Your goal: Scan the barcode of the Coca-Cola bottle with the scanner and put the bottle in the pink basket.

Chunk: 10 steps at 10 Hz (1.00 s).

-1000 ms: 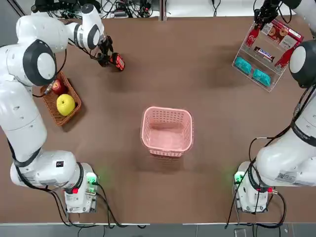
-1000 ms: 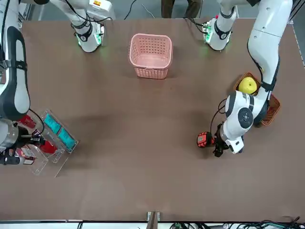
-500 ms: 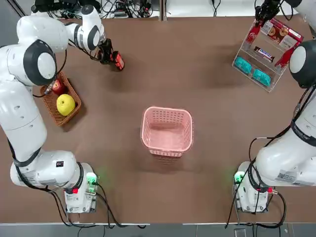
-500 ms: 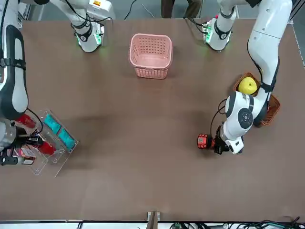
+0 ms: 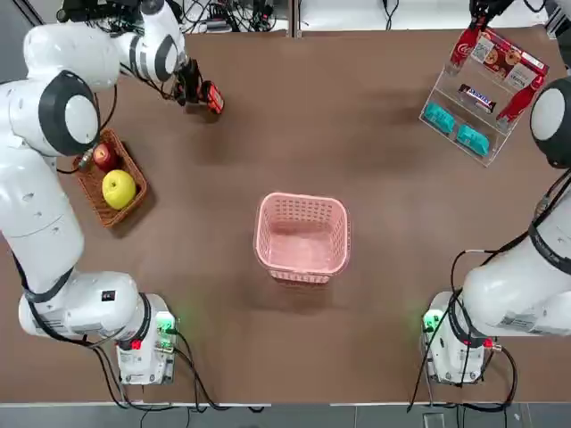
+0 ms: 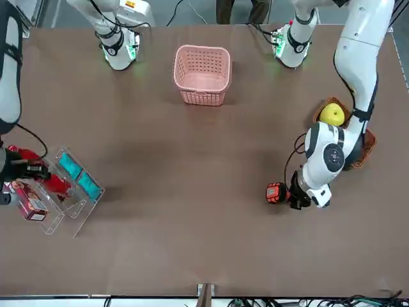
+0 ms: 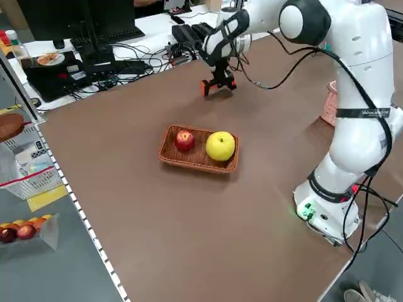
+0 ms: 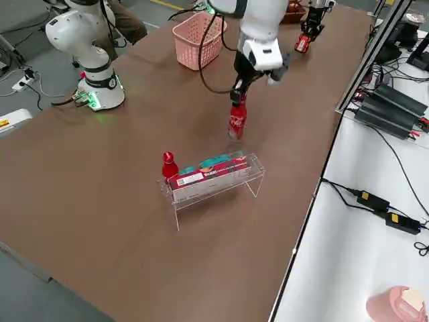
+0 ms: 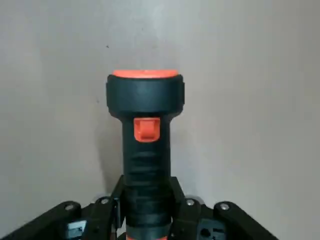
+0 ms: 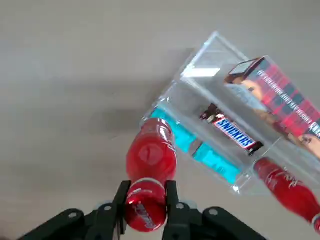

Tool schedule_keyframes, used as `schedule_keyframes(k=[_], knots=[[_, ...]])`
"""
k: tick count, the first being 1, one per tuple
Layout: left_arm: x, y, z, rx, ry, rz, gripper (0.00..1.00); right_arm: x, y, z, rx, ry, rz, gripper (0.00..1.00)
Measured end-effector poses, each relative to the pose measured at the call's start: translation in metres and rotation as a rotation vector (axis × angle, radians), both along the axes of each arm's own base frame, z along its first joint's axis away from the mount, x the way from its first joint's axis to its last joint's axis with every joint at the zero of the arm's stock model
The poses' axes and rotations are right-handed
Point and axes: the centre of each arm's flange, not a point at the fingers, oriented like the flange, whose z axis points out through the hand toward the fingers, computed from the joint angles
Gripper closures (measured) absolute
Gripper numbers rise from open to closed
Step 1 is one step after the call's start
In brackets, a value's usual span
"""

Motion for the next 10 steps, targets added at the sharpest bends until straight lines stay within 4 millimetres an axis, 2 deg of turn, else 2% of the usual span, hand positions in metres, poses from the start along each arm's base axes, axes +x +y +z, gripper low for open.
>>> schedule_keyframes(k=[2, 3, 4, 6, 7, 8, 9, 10], knots=[[0.015, -0.001, 0.050, -0.092, -0.003, 0.143, 0.63, -0.009, 0.048, 0.019, 0.097, 0.002, 0.055, 0.67], [0.018, -0.007, 0.066, -0.130, -0.011, 0.178, 0.63, -0.014, 0.074, 0.024, 0.139, 0.016, 0.086, 0.67], [0.019, -0.018, 0.076, -0.168, -0.016, 0.187, 0.63, -0.019, 0.111, 0.031, 0.163, 0.021, 0.106, 0.67], [0.019, -0.044, 0.090, -0.261, -0.011, 0.183, 0.63, -0.037, 0.219, 0.041, 0.190, 0.003, 0.122, 0.67], [0.019, -0.052, 0.098, -0.316, -0.015, 0.160, 0.63, -0.046, 0.272, 0.037, 0.199, -0.034, 0.120, 0.67], [0.021, -0.057, 0.107, -0.363, -0.027, 0.126, 0.63, -0.055, 0.317, 0.024, 0.211, -0.069, 0.132, 0.67], [0.020, -0.061, 0.115, -0.387, -0.039, 0.086, 0.63, -0.062, 0.345, 0.005, 0.221, -0.095, 0.145, 0.67], [0.016, -0.066, 0.121, -0.391, -0.032, 0.027, 0.63, -0.066, 0.363, -0.012, 0.259, -0.115, 0.143, 0.67]])
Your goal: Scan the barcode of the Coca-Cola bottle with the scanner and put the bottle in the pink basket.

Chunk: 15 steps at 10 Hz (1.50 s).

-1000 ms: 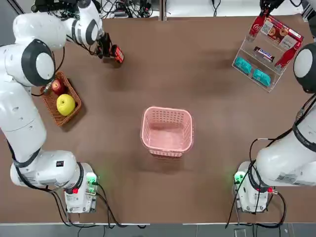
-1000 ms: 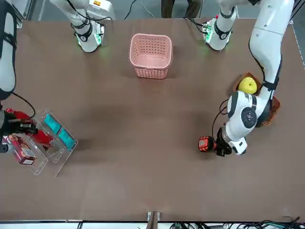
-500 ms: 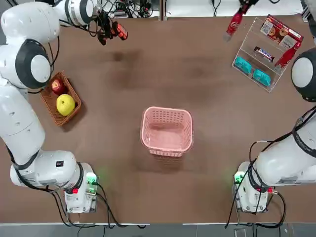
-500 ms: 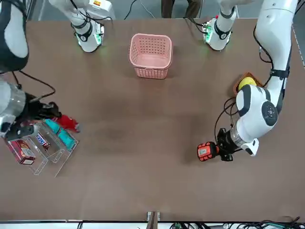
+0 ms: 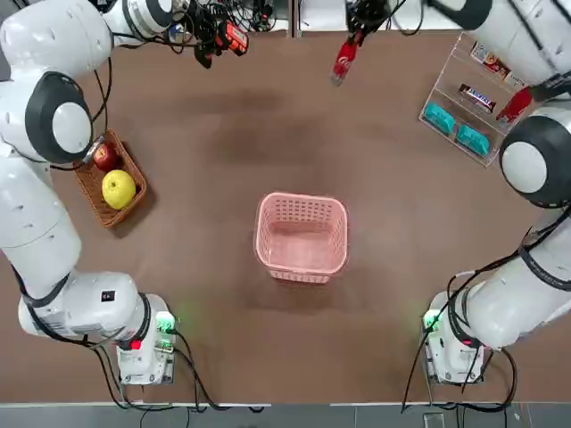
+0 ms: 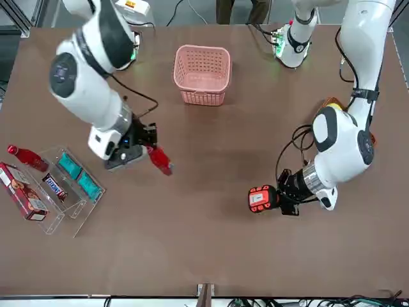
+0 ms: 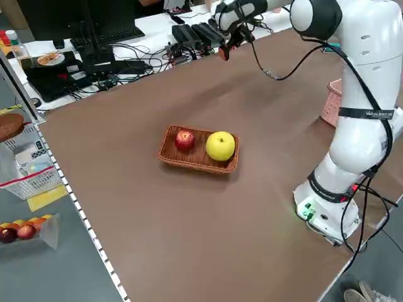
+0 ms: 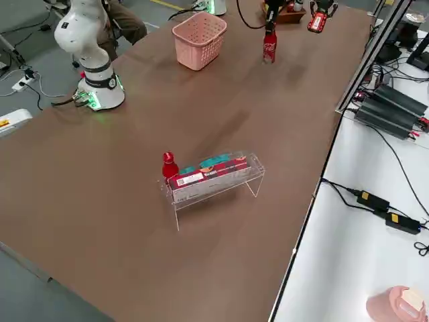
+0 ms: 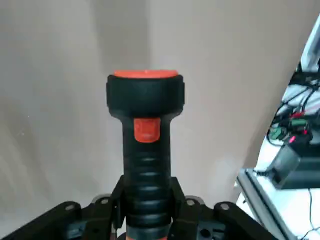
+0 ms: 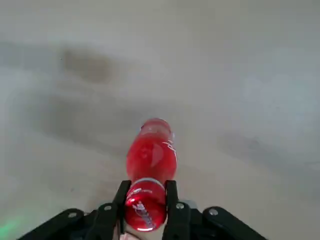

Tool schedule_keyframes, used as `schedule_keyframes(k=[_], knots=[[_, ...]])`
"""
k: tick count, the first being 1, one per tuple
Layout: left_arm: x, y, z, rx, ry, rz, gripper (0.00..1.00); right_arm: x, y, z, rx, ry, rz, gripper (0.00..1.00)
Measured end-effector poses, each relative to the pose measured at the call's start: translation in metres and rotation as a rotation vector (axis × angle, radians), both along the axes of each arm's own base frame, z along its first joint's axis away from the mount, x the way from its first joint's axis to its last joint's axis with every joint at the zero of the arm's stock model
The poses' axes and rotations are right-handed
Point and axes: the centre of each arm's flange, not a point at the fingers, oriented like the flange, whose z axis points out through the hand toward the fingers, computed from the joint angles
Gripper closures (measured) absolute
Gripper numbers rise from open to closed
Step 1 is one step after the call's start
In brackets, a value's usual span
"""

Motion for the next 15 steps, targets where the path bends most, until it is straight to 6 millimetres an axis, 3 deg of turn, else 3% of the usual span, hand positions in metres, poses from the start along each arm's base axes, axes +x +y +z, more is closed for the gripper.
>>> schedule_keyframes(k=[2, 4, 8, 11, 15], knots=[[-0.010, -0.012, 0.009, -0.009, 0.006, -0.077, 0.63, -0.002, 0.030, -0.024, 0.129, -0.029, -0.041, 0.67], [-0.018, -0.020, 0.012, -0.059, 0.024, -0.072, 0.63, -0.012, 0.073, -0.037, 0.247, -0.047, -0.067, 0.67], [-0.034, -0.040, -0.007, -0.085, 0.011, -0.034, 0.63, -0.023, 0.120, -0.064, 0.329, -0.095, -0.093, 0.67], [-0.034, -0.041, -0.002, -0.088, 0.007, -0.023, 0.63, -0.013, 0.123, -0.095, 0.333, -0.113, -0.134, 0.67], [-0.034, -0.039, -0.001, -0.087, 0.006, -0.019, 0.63, -0.006, 0.116, -0.094, 0.338, -0.116, -0.150, 0.67]])
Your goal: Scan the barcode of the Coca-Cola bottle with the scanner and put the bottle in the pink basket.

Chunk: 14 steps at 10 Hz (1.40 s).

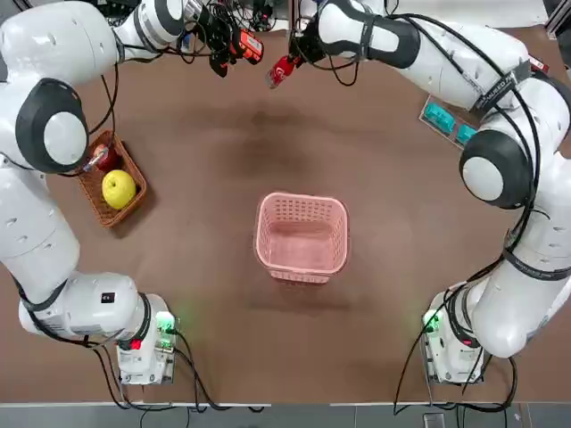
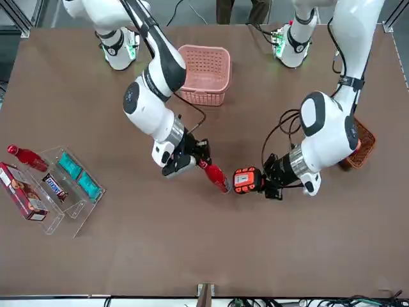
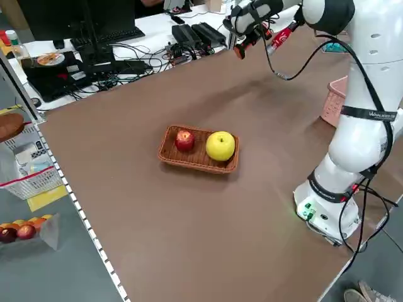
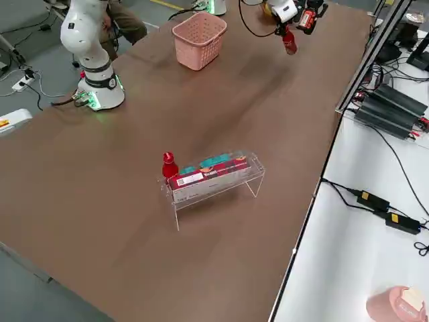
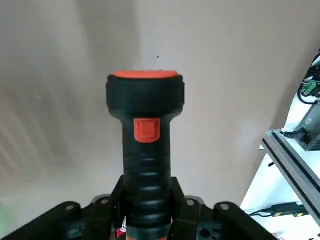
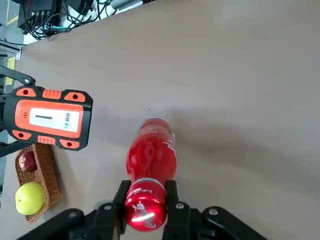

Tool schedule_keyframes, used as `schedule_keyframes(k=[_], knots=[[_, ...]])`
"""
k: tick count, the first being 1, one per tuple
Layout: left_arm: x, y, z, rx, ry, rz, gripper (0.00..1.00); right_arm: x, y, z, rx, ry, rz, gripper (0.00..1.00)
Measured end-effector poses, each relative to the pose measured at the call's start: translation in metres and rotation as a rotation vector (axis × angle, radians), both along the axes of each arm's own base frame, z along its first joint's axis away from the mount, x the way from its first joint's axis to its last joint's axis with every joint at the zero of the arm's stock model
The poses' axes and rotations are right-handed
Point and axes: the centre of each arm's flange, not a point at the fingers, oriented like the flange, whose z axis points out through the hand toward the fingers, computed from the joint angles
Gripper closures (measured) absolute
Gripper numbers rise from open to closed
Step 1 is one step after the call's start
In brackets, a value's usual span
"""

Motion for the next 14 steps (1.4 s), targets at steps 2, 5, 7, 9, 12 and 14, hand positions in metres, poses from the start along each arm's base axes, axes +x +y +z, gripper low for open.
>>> schedule_keyframes(k=[2, 5, 7, 9, 12, 14], knots=[[0.000, 0.000, 0.000, 0.000, 0.000, 0.000, 0.63, 0.001, -0.002, 0.000, -0.002, -0.004, 0.005, 0.67], [0.000, 0.000, 0.000, 0.000, 0.000, -0.001, 0.63, 0.001, -0.002, -0.001, -0.004, -0.002, 0.010, 0.67], [0.000, 0.000, 0.000, 0.000, -0.001, -0.001, 0.63, 0.001, -0.001, -0.001, -0.004, -0.002, 0.011, 0.67], [0.000, 0.000, 0.000, 0.000, -0.001, -0.001, 0.63, 0.001, -0.001, -0.001, -0.004, -0.002, 0.012, 0.67], [0.000, 0.000, 0.000, 0.000, -0.001, -0.002, 0.63, 0.005, -0.007, -0.001, -0.004, -0.004, 0.002, 0.67], [0.000, 0.000, 0.001, 0.001, -0.002, -0.002, 0.63, 0.006, -0.012, 0.002, -0.014, 0.033, 0.025, 0.67]])
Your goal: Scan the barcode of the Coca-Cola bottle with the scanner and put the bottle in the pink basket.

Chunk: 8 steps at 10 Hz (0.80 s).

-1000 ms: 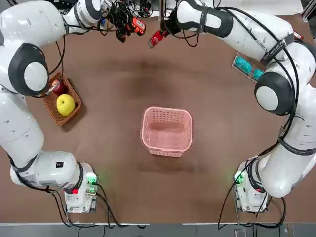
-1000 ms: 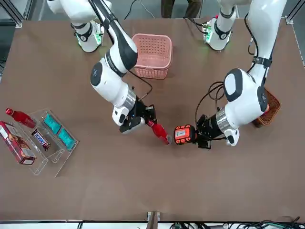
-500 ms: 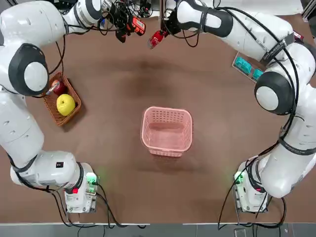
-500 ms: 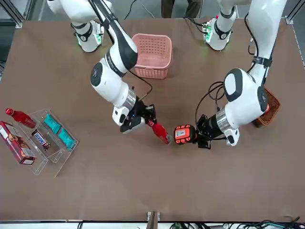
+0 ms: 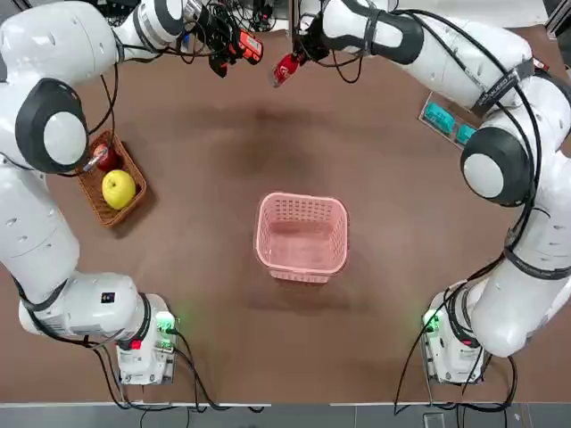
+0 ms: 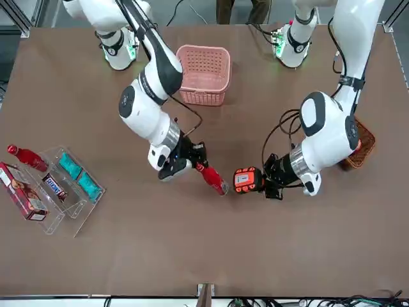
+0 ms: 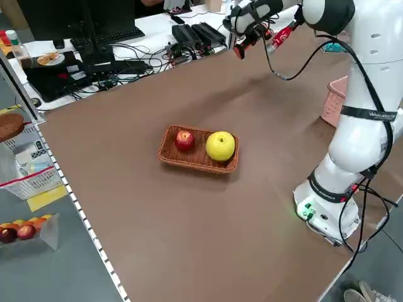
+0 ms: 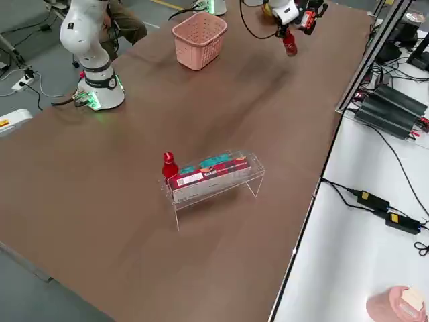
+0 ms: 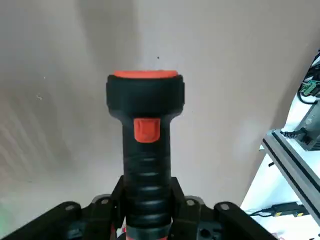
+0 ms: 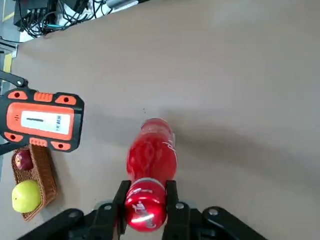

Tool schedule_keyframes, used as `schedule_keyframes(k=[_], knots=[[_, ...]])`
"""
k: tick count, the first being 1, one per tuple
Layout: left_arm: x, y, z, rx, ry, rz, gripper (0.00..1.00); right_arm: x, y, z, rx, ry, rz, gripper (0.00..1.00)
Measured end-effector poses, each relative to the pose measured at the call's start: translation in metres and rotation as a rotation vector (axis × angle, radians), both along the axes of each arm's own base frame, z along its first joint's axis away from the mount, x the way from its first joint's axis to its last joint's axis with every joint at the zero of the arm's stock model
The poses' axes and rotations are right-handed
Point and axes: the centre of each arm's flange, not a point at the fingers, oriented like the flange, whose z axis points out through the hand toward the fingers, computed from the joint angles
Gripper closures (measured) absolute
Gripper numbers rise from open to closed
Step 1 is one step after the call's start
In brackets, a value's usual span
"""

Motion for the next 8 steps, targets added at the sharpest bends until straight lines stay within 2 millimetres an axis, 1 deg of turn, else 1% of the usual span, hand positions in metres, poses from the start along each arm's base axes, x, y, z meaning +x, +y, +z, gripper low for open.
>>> schedule_keyframes(k=[1, 2, 4, 5, 6, 7, 8], knots=[[0.000, 0.000, 0.001, 0.000, -0.001, 0.000, 0.63, -0.001, -0.006, 0.011, -0.009, 0.036, 0.031, 0.67], [0.000, 0.000, 0.001, 0.000, -0.001, 0.001, 0.63, -0.008, -0.013, 0.028, -0.019, 0.078, 0.073, 0.67], [0.001, 0.002, 0.002, 0.000, -0.002, 0.005, 0.63, -0.034, -0.022, 0.069, -0.069, 0.137, 0.173, 0.67], [0.002, 0.006, 0.002, 0.000, 0.000, 0.013, 0.63, -0.052, -0.029, 0.087, -0.147, 0.166, 0.241, 0.67], [0.004, 0.015, 0.002, 0.022, 0.002, 0.026, 0.63, -0.072, -0.036, 0.100, -0.234, 0.211, 0.298, 0.67], [0.006, 0.029, -0.001, 0.066, 0.008, 0.045, 0.63, -0.094, -0.037, 0.113, -0.294, 0.260, 0.333, 0.67], [0.009, 0.045, -0.005, 0.110, 0.016, 0.069, 0.63, -0.121, -0.028, 0.121, -0.350, 0.314, 0.365, 0.67]])
